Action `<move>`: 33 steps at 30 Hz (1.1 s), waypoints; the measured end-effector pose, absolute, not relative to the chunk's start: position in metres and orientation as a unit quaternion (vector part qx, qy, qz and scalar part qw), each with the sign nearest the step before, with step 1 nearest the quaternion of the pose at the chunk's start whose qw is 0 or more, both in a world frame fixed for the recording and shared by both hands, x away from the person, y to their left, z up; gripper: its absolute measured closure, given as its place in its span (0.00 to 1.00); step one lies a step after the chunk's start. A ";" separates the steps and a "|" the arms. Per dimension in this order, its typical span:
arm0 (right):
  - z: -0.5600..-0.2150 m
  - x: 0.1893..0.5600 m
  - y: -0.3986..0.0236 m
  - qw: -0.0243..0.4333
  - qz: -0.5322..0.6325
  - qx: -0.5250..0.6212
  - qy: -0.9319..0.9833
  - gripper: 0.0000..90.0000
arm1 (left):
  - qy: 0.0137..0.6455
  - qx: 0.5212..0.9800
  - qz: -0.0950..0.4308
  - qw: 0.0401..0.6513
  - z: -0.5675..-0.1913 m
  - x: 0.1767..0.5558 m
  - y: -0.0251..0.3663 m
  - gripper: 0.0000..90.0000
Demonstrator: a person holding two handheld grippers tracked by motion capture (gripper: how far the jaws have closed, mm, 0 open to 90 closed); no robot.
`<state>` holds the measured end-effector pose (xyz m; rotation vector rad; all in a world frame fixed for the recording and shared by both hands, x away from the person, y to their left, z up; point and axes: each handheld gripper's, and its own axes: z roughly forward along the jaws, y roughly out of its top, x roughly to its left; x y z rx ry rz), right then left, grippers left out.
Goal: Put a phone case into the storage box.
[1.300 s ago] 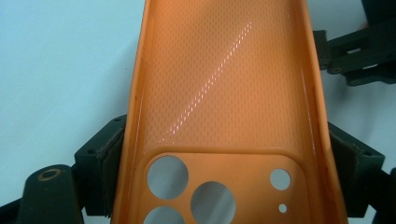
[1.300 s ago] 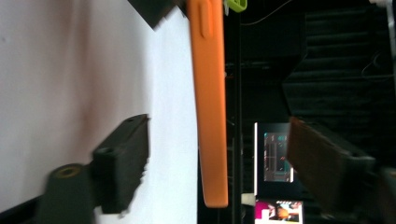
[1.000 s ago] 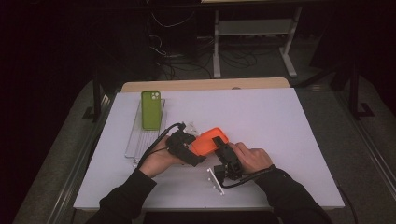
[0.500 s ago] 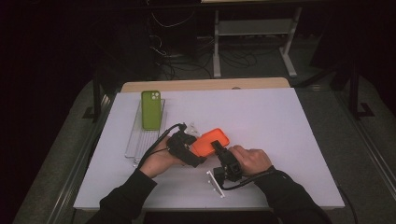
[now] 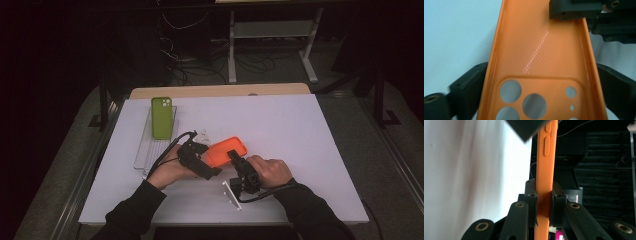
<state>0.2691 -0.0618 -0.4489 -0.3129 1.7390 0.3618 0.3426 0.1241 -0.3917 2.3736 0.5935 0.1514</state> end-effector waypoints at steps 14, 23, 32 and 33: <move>-0.440 0.280 -0.080 0.604 0.170 -0.080 0.774 0.87 | 0.227 0.895 0.063 0.379 -0.381 0.348 0.144 0.00; -0.433 0.287 -0.090 0.570 0.203 -0.015 0.796 0.87 | 0.226 0.896 0.074 0.374 -0.382 0.349 0.145 0.00; -0.420 0.297 -0.100 0.504 0.274 0.079 0.815 0.87 | 0.235 0.894 0.085 0.373 -0.382 0.348 0.144 0.00; -0.419 0.297 -0.100 0.485 0.293 0.104 0.817 0.87 | 0.232 0.895 0.085 0.371 -0.381 0.348 0.144 0.00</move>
